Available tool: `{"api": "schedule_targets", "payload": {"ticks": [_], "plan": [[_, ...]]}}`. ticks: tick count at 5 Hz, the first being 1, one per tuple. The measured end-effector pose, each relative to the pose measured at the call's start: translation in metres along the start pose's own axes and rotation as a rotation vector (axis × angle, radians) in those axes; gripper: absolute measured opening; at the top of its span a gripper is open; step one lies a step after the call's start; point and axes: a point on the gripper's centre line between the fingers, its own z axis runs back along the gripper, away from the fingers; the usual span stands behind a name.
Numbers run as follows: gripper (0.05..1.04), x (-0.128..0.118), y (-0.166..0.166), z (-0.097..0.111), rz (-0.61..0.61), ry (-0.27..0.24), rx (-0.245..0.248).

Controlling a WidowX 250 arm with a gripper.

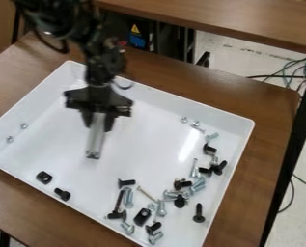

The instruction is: Sweep into pile

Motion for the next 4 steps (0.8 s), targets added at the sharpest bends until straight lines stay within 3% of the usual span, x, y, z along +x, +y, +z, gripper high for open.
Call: {"api": "schedule_targets", "payload": {"ticks": [1, 2, 3, 4], "plan": [[0.359, 0.006, 0.045, -0.022, 0.094, 0.057, -0.024], [0.429, 0.01, 0.07, -0.038, 0.159, 0.088, -0.072], [0.732, 0.004, 0.067, -0.044, 0.13, 0.074, -0.145], [0.995, 0.0, 0.07, -0.029, 0.127, 0.028, -0.12]]}}
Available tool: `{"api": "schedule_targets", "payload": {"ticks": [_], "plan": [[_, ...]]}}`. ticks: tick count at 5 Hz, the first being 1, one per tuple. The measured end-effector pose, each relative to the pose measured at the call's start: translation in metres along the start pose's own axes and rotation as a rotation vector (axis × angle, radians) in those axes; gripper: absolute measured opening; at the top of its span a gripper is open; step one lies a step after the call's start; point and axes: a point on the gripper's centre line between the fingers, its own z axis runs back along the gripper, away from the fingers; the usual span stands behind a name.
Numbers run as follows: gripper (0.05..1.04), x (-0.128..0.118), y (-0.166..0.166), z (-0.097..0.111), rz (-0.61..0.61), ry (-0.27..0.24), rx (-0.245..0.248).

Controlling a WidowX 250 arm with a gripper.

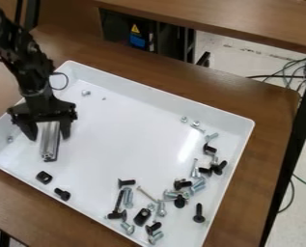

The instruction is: Sweep into pile

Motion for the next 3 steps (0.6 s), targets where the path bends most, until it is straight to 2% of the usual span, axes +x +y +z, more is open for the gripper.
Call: {"api": "schedule_targets", "payload": {"ticks": [1, 2, 3], "plan": [[1.011, 0.0, -0.009, 0.028, -0.03, -0.059, 0.047], [1.001, -0.015, -0.032, 0.059, -0.087, -0.113, 0.161], [0.999, -0.04, -0.067, 0.067, -0.206, -0.112, 0.099]]}}
